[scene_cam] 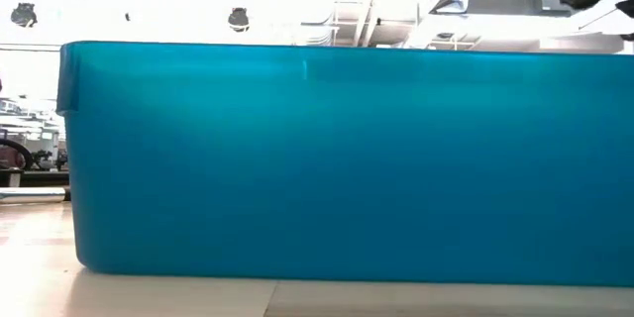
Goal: Pick & Place Paint Supplies
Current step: Put the orange scissors into the blue bin
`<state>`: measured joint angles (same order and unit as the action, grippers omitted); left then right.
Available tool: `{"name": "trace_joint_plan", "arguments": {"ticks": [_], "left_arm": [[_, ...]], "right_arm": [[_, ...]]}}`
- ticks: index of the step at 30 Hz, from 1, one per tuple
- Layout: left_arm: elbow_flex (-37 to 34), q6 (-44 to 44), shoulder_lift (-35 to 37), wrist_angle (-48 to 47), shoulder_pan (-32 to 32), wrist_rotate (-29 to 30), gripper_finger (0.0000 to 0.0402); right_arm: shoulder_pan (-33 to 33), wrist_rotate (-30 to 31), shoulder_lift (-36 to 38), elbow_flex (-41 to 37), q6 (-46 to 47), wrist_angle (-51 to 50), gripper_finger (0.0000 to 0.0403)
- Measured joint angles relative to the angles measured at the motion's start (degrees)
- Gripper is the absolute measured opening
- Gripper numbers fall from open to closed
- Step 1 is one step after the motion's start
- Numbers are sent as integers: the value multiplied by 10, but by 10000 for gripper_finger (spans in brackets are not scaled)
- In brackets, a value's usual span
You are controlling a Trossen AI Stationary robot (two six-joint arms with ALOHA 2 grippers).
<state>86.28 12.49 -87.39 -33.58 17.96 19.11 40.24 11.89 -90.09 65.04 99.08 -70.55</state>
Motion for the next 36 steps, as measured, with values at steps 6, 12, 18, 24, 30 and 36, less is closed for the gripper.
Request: {"name": "trace_joint_plan", "arguments": {"ticks": [6,12,18,24,30,36], "left_arm": [[0,3,0,0,0,0,112],[0,19,0,1,0,0,112],[0,20,0,3,1,0,112],[0,19,0,7,0,0,112],[0,18,0,7,0,1,112],[0,18,0,7,0,1,112]], "right_arm": [[-25,0,-2,-3,-5,10,43],[-21,-17,36,-98,-1,112,43],[-9,-60,78,-195,15,250,43],[-29,-56,88,-221,12,243,43],[-50,-54,56,-222,-7,245,43],[-56,-55,26,-222,-7,252,43]]}}
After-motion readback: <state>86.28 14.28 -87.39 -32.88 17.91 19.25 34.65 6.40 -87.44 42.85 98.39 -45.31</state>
